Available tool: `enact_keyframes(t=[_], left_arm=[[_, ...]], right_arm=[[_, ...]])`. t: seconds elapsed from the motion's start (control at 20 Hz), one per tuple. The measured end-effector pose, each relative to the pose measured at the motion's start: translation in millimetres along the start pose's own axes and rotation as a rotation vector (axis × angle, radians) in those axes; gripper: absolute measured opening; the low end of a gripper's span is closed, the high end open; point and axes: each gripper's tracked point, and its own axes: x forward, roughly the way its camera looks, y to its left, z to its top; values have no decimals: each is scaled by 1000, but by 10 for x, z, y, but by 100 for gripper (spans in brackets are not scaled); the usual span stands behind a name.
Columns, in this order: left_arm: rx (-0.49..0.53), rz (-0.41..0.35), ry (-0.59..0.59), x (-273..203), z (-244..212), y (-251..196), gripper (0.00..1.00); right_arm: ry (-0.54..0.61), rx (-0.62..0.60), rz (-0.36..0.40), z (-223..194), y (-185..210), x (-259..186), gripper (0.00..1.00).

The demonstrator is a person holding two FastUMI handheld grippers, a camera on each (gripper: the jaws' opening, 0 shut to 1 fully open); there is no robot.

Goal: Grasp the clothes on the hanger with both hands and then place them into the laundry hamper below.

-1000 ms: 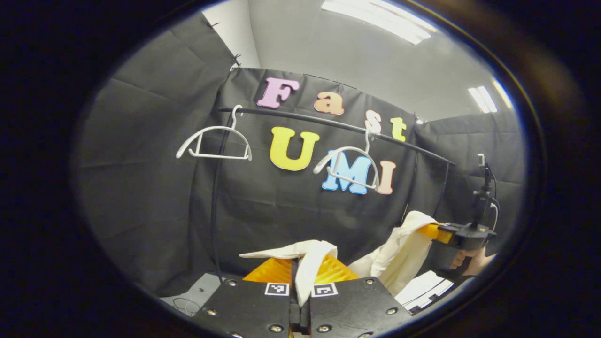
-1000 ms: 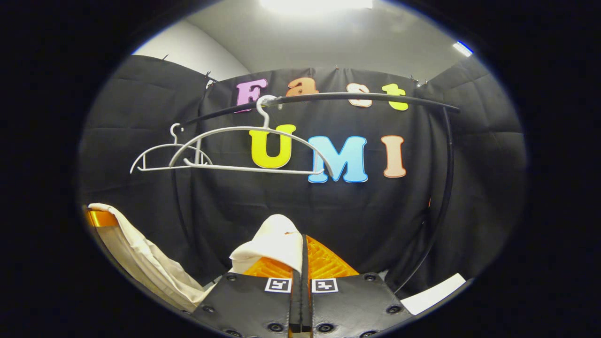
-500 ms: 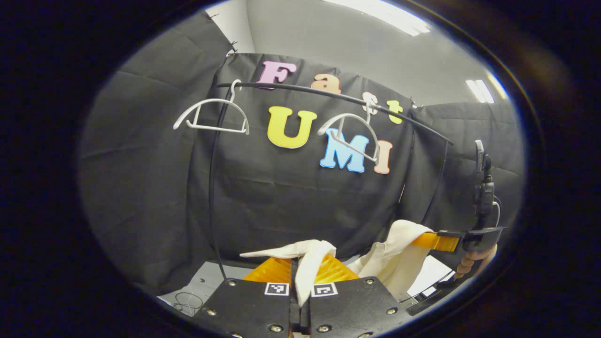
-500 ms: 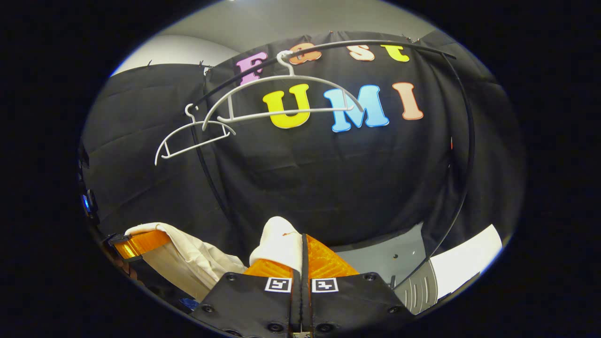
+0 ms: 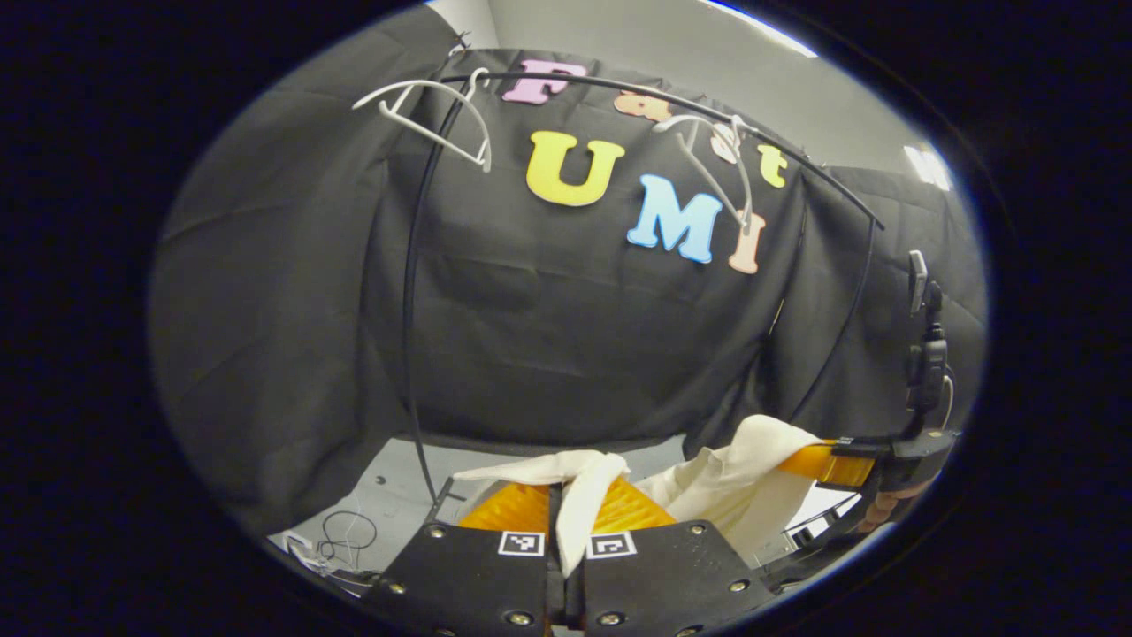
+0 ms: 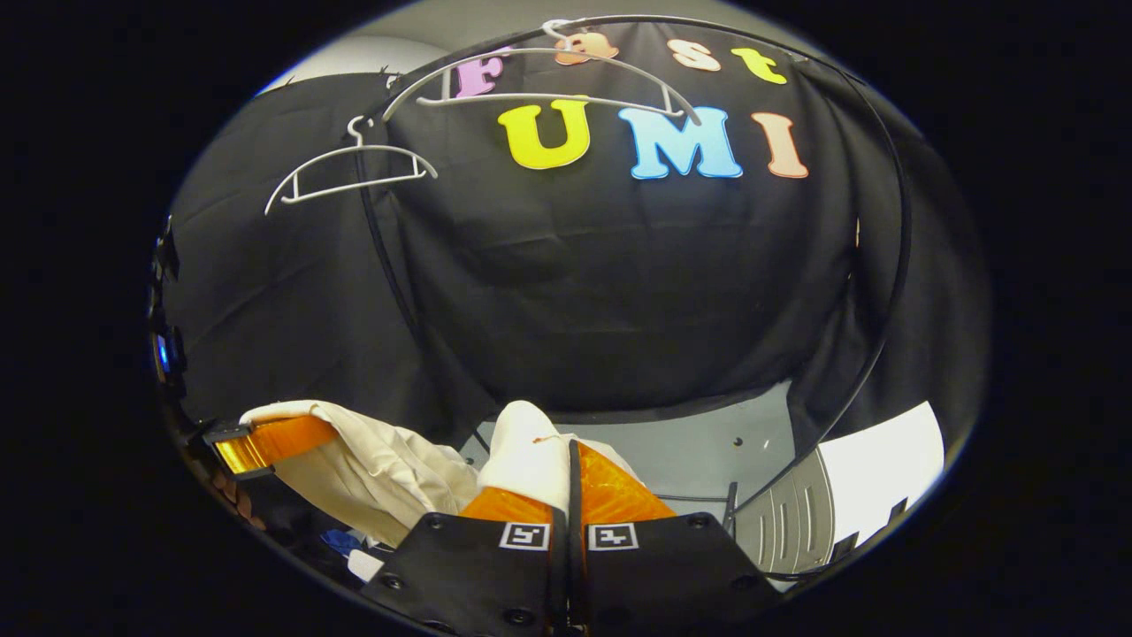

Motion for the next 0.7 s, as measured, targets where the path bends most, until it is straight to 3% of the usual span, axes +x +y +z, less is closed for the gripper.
enact_keyframes(t=[0.4, 0.6, 0.7], left_arm=[[34, 10, 168, 472, -688, 208, 1], [19, 43, 237, 726, -895, 371, 2], [22, 60, 263, 758, -926, 422, 2]], right_arm=[[107, 12, -105, -495, -195, 354, 4], [179, 39, -121, -690, -195, 494, 1], [217, 59, -118, -793, -149, 522, 6]])
